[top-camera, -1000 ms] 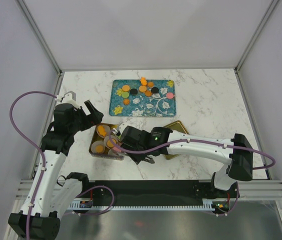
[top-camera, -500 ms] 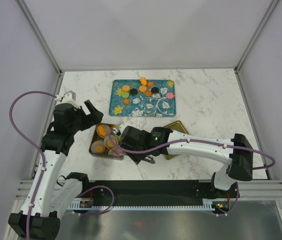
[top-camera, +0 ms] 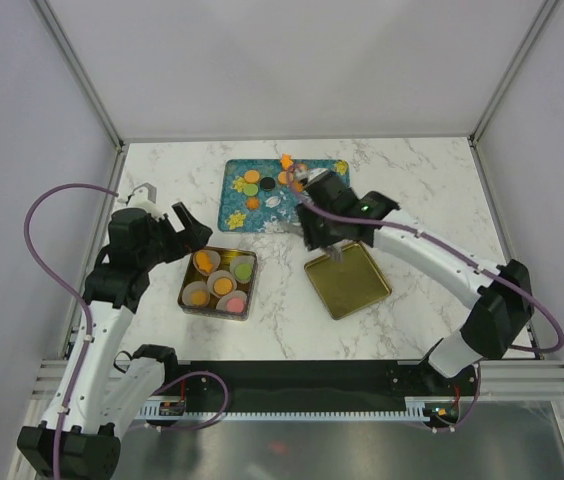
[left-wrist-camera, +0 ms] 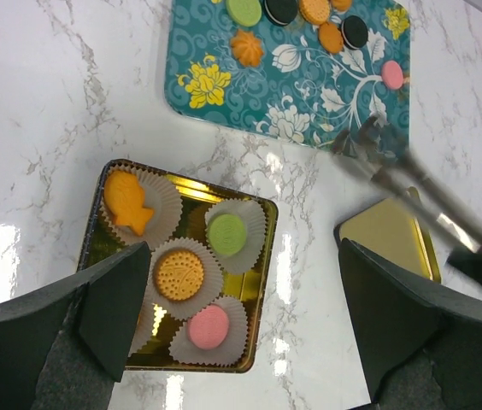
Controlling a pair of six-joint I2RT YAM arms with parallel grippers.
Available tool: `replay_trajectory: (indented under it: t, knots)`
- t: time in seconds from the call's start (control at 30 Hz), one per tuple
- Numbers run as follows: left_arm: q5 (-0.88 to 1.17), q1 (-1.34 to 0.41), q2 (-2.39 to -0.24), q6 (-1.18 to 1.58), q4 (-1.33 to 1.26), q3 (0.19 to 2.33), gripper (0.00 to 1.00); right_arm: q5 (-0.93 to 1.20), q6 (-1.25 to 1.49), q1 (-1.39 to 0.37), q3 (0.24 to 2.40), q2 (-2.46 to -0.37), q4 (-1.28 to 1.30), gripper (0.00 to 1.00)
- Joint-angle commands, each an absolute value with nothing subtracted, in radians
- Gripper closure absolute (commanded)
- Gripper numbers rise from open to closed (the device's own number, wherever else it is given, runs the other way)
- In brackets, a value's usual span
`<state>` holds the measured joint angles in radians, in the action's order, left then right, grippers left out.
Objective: Pack the cookies
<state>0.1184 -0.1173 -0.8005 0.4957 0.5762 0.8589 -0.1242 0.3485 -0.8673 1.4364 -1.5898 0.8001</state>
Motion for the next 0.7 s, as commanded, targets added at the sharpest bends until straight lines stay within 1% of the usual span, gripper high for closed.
replay_trajectory:
  t: [0.0, 0.1, 0.13, 0.2, 0.23, 0.33, 0.43, 0.67]
  knots:
    - [0.193, -0.112, -0.793, 0.482, 0.535, 0.841, 0.01, -0.091, 0.341, -0.685, 1.399, -1.477, 0.727, 0.47]
    - [0.219, -0.123, -0.792, 0.479, 0.535, 0.833, 0.01, -0.112, 0.344, -0.527, 1.368, -1.459, 0.700, 0.47]
    - [0.224, -0.132, -0.792, 0.482, 0.532, 0.825, 0.01, -0.112, 0.345, -0.447, 1.359, -1.460, 0.687, 0.46]
    - [0.233, -0.140, -0.792, 0.483, 0.529, 0.822, 0.01, -0.101, 0.344, -0.378, 1.330, -1.479, 0.643, 0.46]
    - [0.236, -0.149, -0.788, 0.482, 0.529, 0.819, 0.02, -0.095, 0.344, -0.312, 1.324, -1.491, 0.629, 0.47]
    - [0.235, -0.161, -0.782, 0.482, 0.529, 0.812, 0.01, -0.123, 0.348, -0.205, 1.299, -1.543, 0.566, 0.48]
    - [0.238, -0.167, -0.776, 0.483, 0.526, 0.802, 0.02, -0.136, 0.345, -0.132, 1.298, -1.612, 0.511, 0.49]
    - [0.227, -0.213, -0.787, 0.479, 0.520, 0.793, 0.01, -0.207, 0.341, -0.038, 1.318, -1.759, 0.445, 0.49]
